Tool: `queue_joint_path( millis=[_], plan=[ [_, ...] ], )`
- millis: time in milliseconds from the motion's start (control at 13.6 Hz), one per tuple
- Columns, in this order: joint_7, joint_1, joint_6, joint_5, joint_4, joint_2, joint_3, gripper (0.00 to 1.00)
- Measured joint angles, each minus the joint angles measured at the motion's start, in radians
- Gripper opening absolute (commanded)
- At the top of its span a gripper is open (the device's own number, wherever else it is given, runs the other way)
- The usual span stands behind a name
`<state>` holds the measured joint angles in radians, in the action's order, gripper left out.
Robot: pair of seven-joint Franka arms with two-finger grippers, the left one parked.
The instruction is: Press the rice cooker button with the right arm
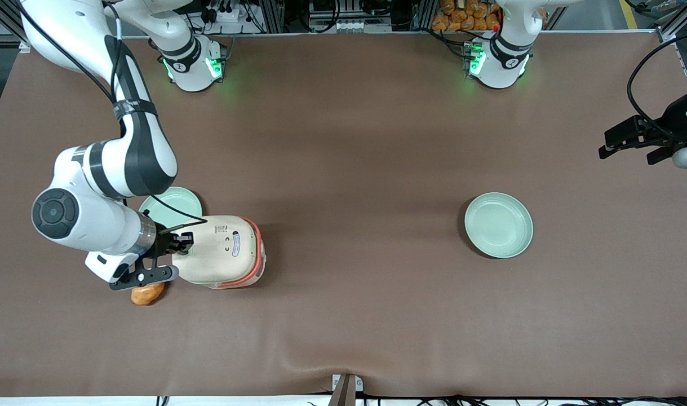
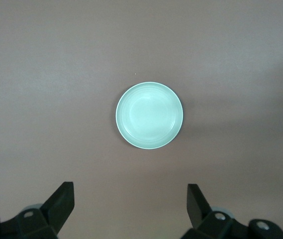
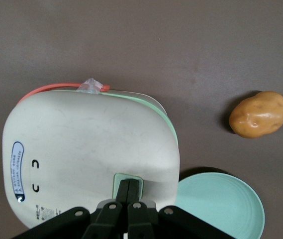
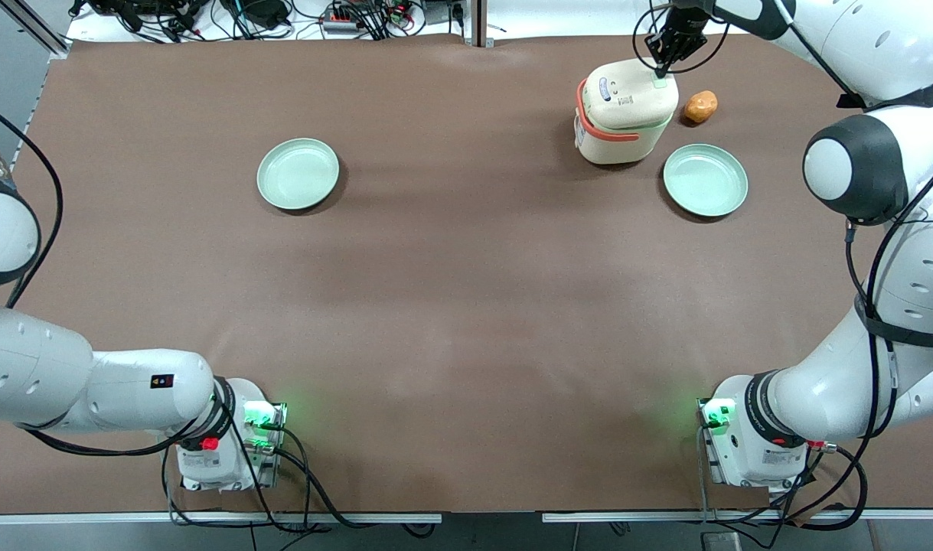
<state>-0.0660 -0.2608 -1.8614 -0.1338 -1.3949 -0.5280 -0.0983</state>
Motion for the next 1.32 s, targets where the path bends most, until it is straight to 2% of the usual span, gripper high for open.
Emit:
queue_joint_path(
  millis=[74,221,294,368,515,588,735,1103,1324],
  plan=[
    [0.000,0.000,0.026,0.000,0.018,0.001,0.000,0.01],
    [0.000,0.000,0.073,0.000,0.051,0.006,-0.001,0.10],
    [0.000,0.000,0.091,0.000,0.061,0.013,-0.001,0.26],
    [0.000,0.000,0.113,0.000,0.068,0.024,-0.001,0.31],
    [0.000,0.000,0.148,0.000,0.076,0.043,-0.001,0.55],
    [0.000,0.000,0.157,0.000,0.077,0.053,-0.001,0.63],
    [0.000,0.000,0.177,-0.001,0.082,0.069,-0.001,0.69],
    [0.000,0.003,0.231,-0.001,0.107,0.109,-0.003,1.00],
    [0.000,0.018,0.245,-0.001,0.109,0.139,-0.007,1.00]
  ],
)
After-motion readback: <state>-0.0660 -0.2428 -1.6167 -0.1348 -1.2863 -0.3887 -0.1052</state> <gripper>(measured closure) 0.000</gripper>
